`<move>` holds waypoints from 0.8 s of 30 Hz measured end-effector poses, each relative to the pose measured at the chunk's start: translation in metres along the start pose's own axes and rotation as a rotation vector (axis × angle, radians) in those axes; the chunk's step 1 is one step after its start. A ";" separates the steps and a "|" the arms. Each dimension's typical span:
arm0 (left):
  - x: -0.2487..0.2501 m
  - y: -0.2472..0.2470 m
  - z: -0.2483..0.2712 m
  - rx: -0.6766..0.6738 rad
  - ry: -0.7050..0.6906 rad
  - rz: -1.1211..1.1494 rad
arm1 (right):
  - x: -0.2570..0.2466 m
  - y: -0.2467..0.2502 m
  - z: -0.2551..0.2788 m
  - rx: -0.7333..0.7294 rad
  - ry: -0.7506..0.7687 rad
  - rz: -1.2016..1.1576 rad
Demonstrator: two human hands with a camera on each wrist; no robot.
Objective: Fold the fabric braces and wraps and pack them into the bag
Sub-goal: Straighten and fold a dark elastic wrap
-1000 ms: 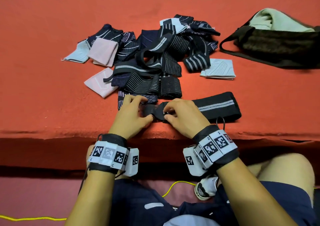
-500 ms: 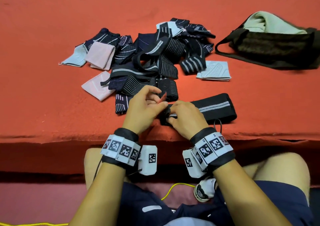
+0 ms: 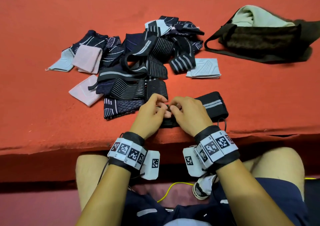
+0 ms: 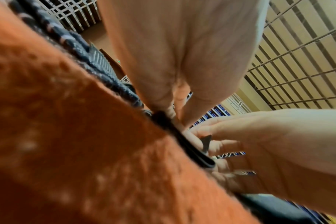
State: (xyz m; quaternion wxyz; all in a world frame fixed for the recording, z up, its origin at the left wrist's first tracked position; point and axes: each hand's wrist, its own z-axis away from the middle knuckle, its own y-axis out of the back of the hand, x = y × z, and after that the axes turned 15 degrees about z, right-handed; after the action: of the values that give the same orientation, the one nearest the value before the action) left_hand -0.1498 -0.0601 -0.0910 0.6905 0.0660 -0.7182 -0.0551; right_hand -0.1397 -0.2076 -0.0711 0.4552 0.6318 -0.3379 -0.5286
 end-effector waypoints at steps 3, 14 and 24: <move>-0.001 0.002 -0.001 -0.002 -0.020 -0.045 | -0.004 -0.002 0.000 -0.033 0.005 0.024; -0.013 0.025 -0.001 0.003 -0.127 -0.224 | -0.003 -0.005 -0.011 -0.024 -0.021 0.020; -0.012 0.031 -0.007 -0.077 -0.053 -0.393 | 0.001 -0.004 -0.012 0.028 0.005 -0.009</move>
State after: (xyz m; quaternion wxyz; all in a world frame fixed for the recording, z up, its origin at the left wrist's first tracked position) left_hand -0.1434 -0.0276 -0.0976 0.6492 0.1771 -0.7068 -0.2179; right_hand -0.1285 -0.2043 -0.0753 0.4446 0.6409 -0.3414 -0.5243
